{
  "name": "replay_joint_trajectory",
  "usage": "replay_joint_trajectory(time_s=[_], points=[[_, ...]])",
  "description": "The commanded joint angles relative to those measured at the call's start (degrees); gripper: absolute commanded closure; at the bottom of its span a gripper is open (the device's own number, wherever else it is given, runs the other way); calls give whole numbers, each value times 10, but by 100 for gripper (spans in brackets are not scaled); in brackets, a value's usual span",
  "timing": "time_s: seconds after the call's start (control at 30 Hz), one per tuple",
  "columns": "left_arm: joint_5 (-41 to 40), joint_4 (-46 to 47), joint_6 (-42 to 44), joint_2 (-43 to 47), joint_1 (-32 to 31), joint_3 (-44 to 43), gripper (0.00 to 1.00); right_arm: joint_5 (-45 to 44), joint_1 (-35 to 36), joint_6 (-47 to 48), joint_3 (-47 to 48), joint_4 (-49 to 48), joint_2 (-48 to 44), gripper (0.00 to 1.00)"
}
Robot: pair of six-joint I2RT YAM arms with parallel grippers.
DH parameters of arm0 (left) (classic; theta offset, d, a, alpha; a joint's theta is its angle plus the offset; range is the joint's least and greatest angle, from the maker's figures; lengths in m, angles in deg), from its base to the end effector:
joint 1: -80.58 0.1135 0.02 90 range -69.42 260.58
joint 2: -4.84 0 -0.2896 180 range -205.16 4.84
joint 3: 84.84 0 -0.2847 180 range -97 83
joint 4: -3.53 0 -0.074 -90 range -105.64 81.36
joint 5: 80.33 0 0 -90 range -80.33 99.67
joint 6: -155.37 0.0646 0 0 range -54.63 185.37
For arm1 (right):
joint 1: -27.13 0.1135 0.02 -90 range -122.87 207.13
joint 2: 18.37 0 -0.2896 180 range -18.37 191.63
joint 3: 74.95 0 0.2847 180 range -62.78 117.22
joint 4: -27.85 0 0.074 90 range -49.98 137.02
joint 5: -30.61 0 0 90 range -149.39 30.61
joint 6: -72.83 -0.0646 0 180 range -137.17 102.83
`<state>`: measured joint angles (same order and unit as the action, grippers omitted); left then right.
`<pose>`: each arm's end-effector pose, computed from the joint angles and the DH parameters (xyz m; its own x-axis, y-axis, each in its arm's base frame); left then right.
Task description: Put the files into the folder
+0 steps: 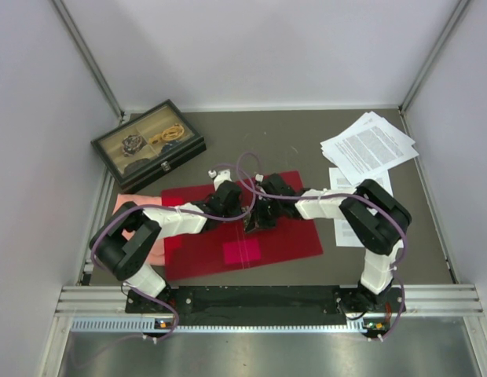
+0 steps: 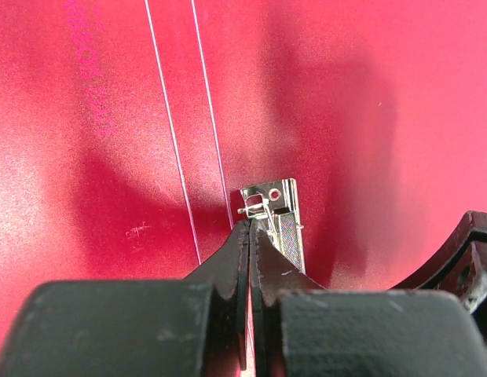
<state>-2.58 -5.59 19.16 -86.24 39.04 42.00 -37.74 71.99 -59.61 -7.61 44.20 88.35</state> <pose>0.2662 -0.2175 0.1277 -0.7687 -0.2614 -0.5837 -0.0219 0.9229 -0.3845 0.2659 0.2982 0.0995 -0.9741 -0.0845 -0.2098 -0.1972 0.7714 0.6050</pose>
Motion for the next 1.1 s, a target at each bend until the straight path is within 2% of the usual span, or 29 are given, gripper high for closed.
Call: replay_joint_trajectory(time_s=[0.0, 0.13, 0.27, 0.33, 0.37, 0.47, 0.7, 1.07], points=[[46, -62, 34, 14, -6, 21, 100, -209, 0, -15, -89, 85, 115, 100], [51, -59, 38, 22, -6, 24, 100, -184, 0, -8, -99, 48, 90, 100], [45, -58, 31, 36, -6, 20, 100, -3, -8, -16, -103, -57, 32, 100], [41, -60, 26, 39, -4, 14, 100, 44, -15, -35, -103, -106, 22, 100], [39, -60, 18, 40, -2, 13, 92, 58, -14, -37, -92, -101, 18, 100], [30, -53, 9, 40, 6, 11, 77, 66, -14, -27, -96, -102, 19, 100], [24, -47, 10, 21, 20, 6, 79, 87, -14, -41, -124, -156, 34, 100], [20, -36, 15, -25, 31, -4, 83, 83, -14, -27, -126, -143, 24, 100]])
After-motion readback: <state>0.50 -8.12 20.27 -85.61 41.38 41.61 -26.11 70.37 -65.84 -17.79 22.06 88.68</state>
